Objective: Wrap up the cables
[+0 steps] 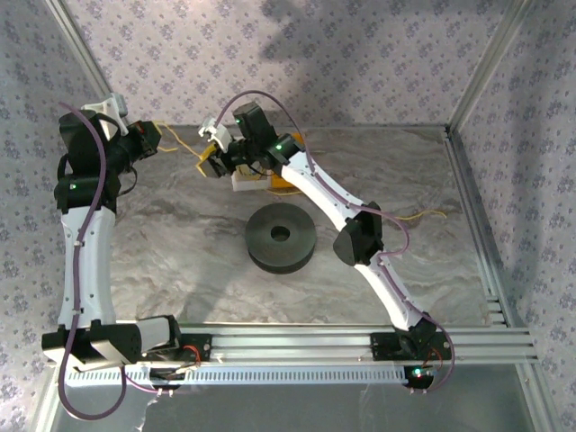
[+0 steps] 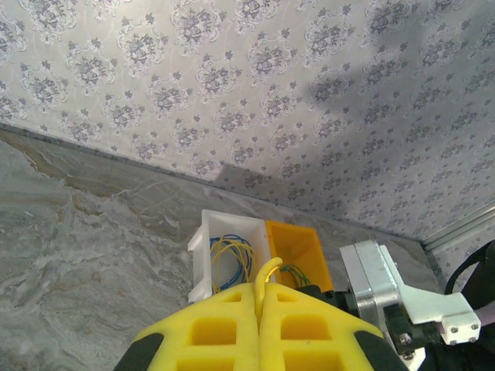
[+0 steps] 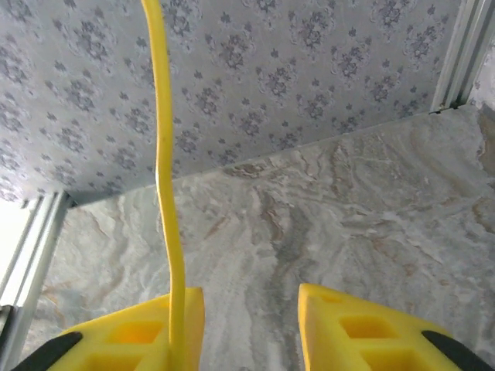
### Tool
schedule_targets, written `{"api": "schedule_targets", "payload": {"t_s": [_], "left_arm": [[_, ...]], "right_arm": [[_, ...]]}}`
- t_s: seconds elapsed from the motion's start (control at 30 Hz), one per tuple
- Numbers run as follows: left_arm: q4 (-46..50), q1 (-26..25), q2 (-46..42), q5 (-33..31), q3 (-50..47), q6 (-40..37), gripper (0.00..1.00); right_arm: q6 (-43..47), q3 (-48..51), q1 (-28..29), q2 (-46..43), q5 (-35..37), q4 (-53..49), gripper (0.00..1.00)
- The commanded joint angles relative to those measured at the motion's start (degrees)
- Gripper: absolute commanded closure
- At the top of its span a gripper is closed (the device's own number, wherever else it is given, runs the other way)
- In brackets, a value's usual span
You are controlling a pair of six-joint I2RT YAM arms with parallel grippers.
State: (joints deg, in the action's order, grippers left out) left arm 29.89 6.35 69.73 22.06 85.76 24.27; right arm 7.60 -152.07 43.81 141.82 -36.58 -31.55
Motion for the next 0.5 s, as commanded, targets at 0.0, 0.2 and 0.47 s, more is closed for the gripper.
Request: {"api": "schedule_targets", "payload": {"t_s": [0.0,0.2,0.47], "left_arm": [[-0.16,0.54,-2.10,1.85,1.86,-0.19,1.00],[8.38,6.34,0.16,14.66,5.62,-6.45,1.00],[34.50,10.45,5.27,15.53,14.29,-23.14,1.00]], "right_arm": [[0.67,-0.77,-0.17,0.39,3.14,0.44,0.74],[0.66,-0.77,-1.60,0.39,6.50,1.41,1.00],[0.67,-2.05,-3.07,1.77,6.55,3.58,1.00]]}}
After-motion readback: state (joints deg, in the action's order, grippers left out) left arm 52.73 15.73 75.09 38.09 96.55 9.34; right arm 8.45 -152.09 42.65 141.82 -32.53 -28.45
